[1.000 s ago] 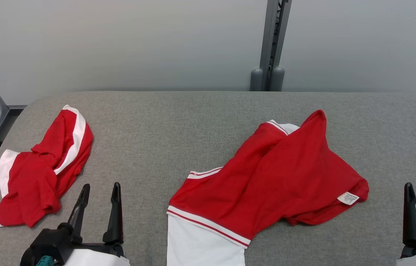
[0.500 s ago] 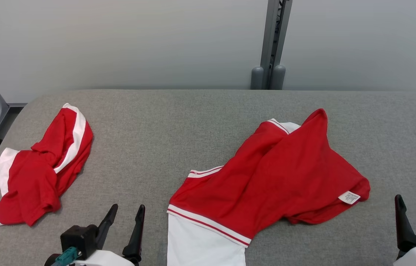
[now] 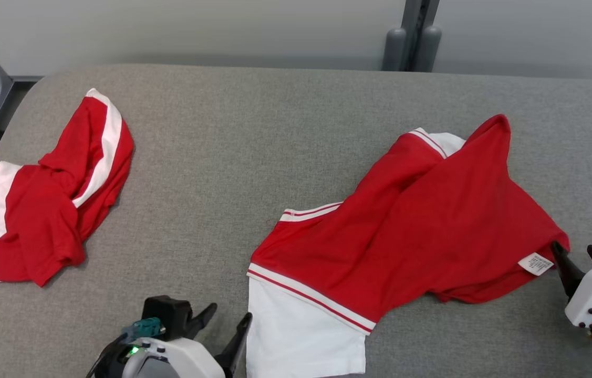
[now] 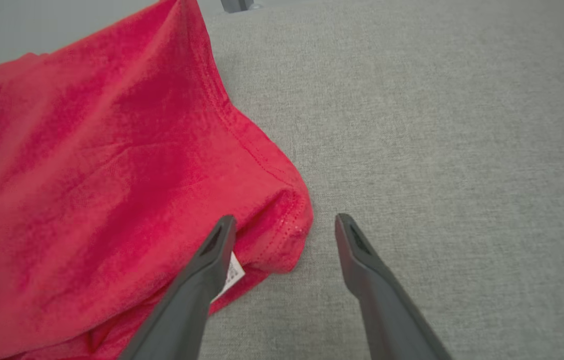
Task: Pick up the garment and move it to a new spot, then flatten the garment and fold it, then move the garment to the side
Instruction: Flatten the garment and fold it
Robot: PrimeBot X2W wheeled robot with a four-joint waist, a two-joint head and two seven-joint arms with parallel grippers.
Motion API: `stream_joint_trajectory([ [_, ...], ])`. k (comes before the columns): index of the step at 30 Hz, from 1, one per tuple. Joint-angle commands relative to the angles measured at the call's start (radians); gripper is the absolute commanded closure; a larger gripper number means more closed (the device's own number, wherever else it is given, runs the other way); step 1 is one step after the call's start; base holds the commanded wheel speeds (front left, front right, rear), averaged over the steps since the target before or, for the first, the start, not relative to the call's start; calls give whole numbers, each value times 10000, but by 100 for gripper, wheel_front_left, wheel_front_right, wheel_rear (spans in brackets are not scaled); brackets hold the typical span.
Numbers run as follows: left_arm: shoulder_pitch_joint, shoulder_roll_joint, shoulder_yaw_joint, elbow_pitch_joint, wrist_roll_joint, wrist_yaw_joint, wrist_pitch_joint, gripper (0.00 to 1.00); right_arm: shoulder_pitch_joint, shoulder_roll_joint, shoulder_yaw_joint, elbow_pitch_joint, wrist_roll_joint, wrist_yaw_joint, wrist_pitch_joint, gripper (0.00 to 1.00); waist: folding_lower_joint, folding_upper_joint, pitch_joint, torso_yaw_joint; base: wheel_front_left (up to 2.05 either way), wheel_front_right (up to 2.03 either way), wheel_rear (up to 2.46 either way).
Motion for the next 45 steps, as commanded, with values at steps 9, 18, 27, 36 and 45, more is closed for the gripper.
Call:
stream_joint_trajectory([
  [9, -273, -148, -658, 78, -520, -372, 1283, 0, -797, -45, 162, 1193, 341, 21, 274, 0, 0, 0, 535, 445, 0, 0, 0],
  [18, 9, -134, -1031, 242, -826, -214, 2333, 0, -959, 31, 420, 1490, 469, 21, 48, 0, 0, 0, 545, 310, 0, 0, 0],
  [27, -45, -129, -1076, 341, -926, -197, 2460, 100, -906, -75, 707, 1520, 726, 21, -265, 71, 0, 0, 426, 127, 0, 0, 0],
  [36, 80, 26, -791, 97, -1179, -185, 2258, 100, -822, -148, 785, 1735, 824, 21, -797, 100, 0, 0, 26, 124, 0, 0, 0],
  [45, 222, 274, 36, -1521, -1957, -171, 2041, 100, -167, -270, 619, 479, 1197, 21, -942, 100, 0, 0, -807, 154, 0, 0, 0],
])
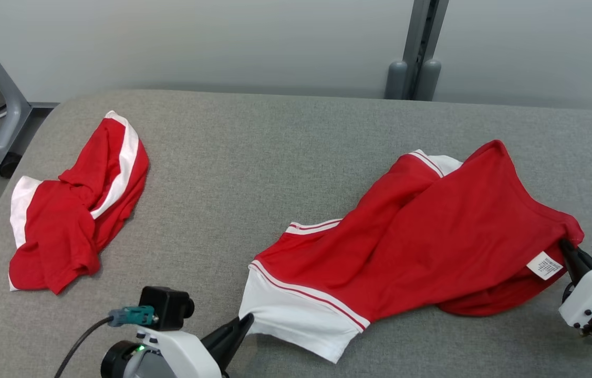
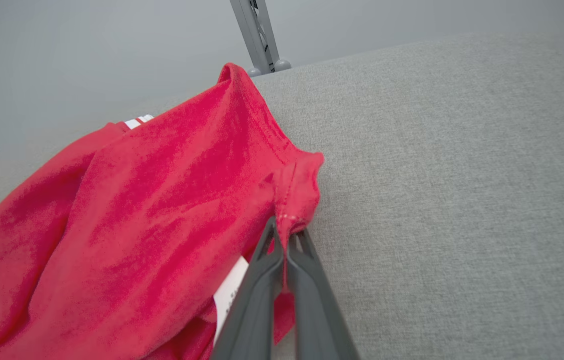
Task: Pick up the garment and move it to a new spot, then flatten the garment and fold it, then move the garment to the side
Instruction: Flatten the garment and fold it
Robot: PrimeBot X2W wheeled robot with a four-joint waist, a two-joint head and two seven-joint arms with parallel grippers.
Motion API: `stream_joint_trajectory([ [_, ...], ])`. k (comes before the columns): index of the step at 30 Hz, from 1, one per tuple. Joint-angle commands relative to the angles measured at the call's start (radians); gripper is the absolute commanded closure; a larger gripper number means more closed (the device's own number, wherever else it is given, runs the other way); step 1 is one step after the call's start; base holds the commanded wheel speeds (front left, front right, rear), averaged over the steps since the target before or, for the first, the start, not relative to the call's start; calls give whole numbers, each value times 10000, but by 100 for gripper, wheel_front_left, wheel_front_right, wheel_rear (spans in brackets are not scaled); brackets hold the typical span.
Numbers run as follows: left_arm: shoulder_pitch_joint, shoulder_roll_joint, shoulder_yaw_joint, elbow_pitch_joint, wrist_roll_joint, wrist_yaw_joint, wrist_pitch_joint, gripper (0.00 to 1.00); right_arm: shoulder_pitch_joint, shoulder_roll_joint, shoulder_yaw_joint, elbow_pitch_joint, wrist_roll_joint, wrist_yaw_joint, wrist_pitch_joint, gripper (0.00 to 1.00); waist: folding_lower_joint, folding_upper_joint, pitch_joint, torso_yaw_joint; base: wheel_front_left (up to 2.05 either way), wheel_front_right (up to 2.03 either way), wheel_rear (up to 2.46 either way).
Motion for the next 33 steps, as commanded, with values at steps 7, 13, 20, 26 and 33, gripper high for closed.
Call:
stream_joint_trajectory([
  [7, -957, 383, 775, -988, -215, -69, -25, 100, 744, -344, -509, -1932, 348, 21, 1413, 100, 0, 0, -391, -158, 0, 0, 0],
  [13, -2964, 401, 1292, -559, -351, -300, 29, 100, 322, -674, -855, -3591, 444, 21, 2670, 100, 0, 0, 126, -477, 0, 0, 0],
  [20, -6943, 302, 1484, 1573, -180, -812, 271, 100, -2092, -889, -658, -3996, 1011, 21, 3478, 100, 0, 0, 1529, -781, 0, 0, 0],
  [26, -10697, 295, 1279, 3990, 248, -1184, 130, 100, -5227, -950, -103, -3145, 1333, 21, 2774, 100, 0, 0, 2892, -1112, 0, 0, 0],
  [33, -14140, 417, 999, 6337, 781, -1326, -571, 100, -8250, -825, 271, -1781, 2156, 21, 1388, 100, 0, 0, 3851, -1333, 0, 0, 0],
])
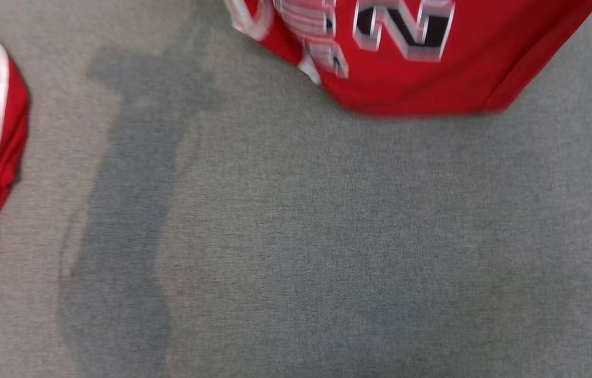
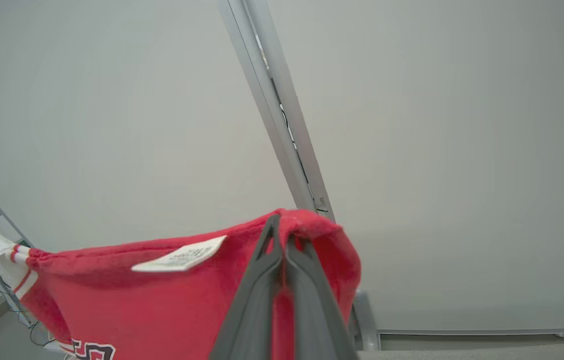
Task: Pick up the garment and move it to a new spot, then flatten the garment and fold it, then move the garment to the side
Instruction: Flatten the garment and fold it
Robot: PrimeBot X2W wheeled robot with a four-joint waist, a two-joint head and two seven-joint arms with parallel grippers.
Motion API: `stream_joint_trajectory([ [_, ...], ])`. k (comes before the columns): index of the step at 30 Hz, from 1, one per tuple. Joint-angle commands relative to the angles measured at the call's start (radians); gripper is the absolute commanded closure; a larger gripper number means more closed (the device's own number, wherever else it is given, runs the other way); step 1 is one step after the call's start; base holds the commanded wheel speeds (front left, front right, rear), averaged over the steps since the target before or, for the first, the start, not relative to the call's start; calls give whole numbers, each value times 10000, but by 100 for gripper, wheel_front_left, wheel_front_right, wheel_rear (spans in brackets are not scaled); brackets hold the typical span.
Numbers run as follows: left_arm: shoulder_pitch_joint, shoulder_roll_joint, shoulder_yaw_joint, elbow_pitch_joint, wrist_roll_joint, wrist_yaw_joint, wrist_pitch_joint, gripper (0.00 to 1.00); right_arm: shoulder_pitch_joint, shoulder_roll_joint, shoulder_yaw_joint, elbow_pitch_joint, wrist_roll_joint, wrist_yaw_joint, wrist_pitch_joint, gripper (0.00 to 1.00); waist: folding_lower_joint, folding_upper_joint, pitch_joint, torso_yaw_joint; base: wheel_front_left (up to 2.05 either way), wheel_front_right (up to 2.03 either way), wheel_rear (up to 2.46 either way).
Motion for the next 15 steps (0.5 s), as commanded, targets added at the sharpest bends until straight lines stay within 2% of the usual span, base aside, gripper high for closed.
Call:
stream_joint_trajectory([
  [1, -587, 12, -40, 389, 130, -59, -229, 100, -552, -59, 79, 260, 102, 21, -340, 100, 0, 0, 594, -249, 0, 0, 0],
  [8, -3179, -169, -62, 2763, 513, -65, -1820, 100, -3327, -299, 828, 1675, 359, 21, -2520, 100, 0, 0, 992, -336, 0, 0, 0],
  [12, -4005, -157, -163, 3945, 503, -57, -2828, 100, -4215, -463, 1902, 2396, 558, 21, -3114, 100, 0, 0, 1027, -388, 0, 0, 0],
  [15, -3960, -328, -526, 4313, 152, -62, -2892, 100, -4196, -606, 2559, 2719, 828, 19, -3171, 100, 0, 0, 1024, -343, 0, 0, 0],
])
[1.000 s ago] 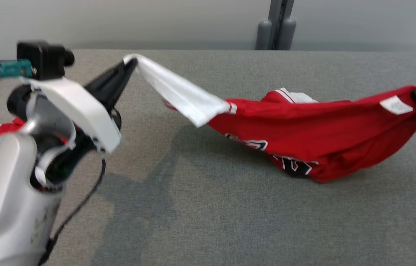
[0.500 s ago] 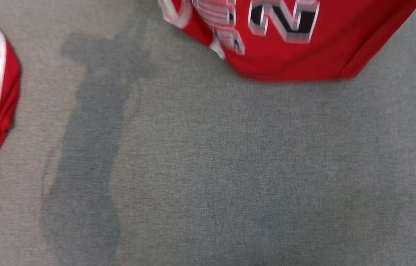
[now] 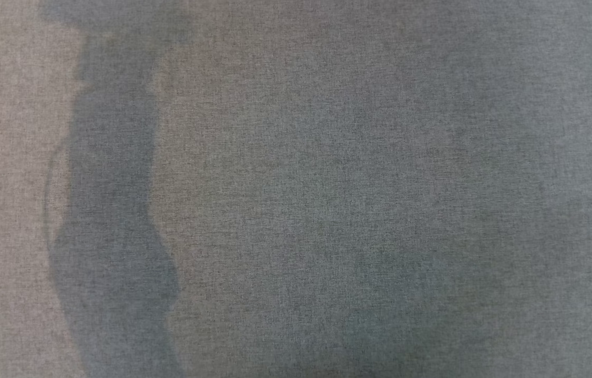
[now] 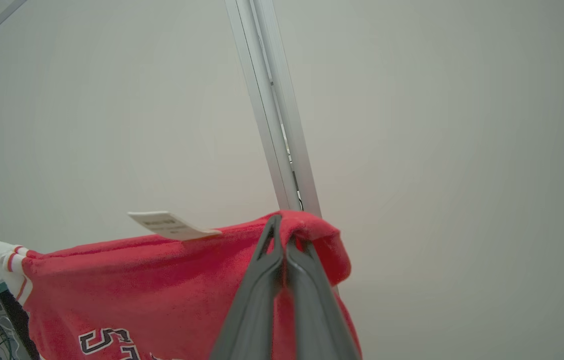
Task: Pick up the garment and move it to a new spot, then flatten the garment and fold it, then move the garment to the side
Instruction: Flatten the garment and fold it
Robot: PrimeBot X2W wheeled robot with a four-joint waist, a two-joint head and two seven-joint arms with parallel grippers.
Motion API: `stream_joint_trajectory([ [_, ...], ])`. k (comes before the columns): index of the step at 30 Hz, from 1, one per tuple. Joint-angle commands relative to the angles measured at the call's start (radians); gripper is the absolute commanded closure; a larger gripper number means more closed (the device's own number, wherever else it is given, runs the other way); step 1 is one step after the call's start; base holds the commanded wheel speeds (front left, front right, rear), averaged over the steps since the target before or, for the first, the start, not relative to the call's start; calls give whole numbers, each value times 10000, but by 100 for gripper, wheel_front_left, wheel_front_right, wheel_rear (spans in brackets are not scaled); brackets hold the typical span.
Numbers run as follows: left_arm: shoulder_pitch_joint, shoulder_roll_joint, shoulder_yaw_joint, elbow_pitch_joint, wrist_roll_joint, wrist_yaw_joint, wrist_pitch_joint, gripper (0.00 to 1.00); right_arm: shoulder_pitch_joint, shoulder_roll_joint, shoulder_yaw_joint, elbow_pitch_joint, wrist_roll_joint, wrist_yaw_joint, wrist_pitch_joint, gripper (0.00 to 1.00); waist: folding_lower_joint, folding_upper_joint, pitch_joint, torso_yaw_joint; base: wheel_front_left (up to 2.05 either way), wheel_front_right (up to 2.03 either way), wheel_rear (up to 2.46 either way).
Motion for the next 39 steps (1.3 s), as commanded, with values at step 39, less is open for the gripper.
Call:
stream_joint_trajectory([
  [39, 10906, 6664, -6379, -11200, -7865, 1788, 9249, 100, 10974, -5284, 4679, -3981, 5709, 19, 5002, 100, 0, 0, -4881, 617, 0, 0, 0],
])
